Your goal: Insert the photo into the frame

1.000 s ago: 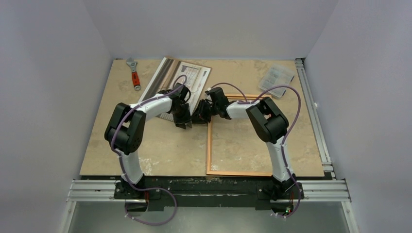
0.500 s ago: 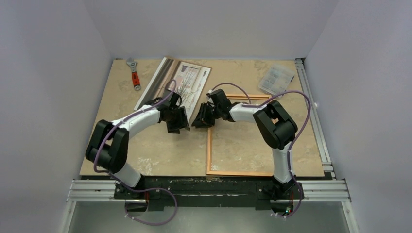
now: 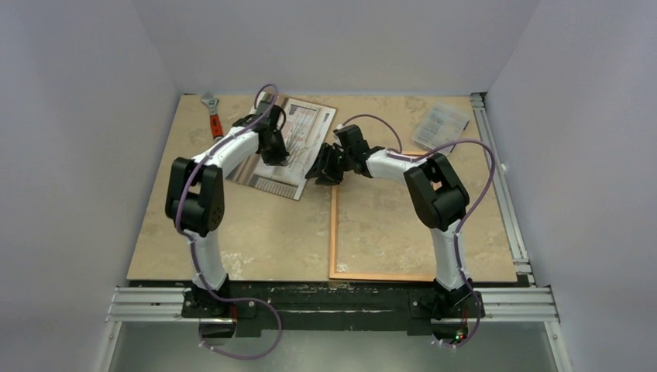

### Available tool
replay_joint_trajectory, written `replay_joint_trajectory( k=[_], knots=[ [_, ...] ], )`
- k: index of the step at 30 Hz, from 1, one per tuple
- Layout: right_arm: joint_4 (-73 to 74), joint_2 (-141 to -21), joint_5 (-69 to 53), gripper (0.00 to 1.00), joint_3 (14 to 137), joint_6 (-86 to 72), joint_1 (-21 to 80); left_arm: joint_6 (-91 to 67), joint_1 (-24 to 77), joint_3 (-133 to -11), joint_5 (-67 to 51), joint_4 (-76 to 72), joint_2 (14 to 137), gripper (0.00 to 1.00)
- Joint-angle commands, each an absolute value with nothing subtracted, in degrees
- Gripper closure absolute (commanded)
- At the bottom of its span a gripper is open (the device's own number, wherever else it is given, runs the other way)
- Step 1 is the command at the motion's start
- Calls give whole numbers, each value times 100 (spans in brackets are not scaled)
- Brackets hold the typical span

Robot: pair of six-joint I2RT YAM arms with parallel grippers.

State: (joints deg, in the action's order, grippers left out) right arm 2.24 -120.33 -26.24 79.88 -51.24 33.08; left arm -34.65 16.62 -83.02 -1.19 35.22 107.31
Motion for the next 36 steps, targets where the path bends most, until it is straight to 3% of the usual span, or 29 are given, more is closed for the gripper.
replay_joint_trajectory(
  k=[1, 13, 19, 26, 36],
  knots=[
    [509, -12341, -2528, 54, 8410, -5043, 3282, -3257, 1667, -9038, 359, 4415, 11631, 100],
    [940, -12433, -2239, 54, 8345, -4843, 3301, -3039, 2043, -9523, 507, 5656, 12533, 100],
    [1062, -12423, -2257, 55, 8214, -4813, 3340, -3192, 2360, -9113, 440, 5701, 12340, 100],
    [1054, -12570, -2333, 64, 8347, -4926, 3503, -3277, 2547, -8662, 267, 5577, 12434, 100],
    [1125, -12720, -2170, 69, 8491, -4942, 3649, -3609, 2804, -7595, -114, 4719, 12124, 100]
  ],
)
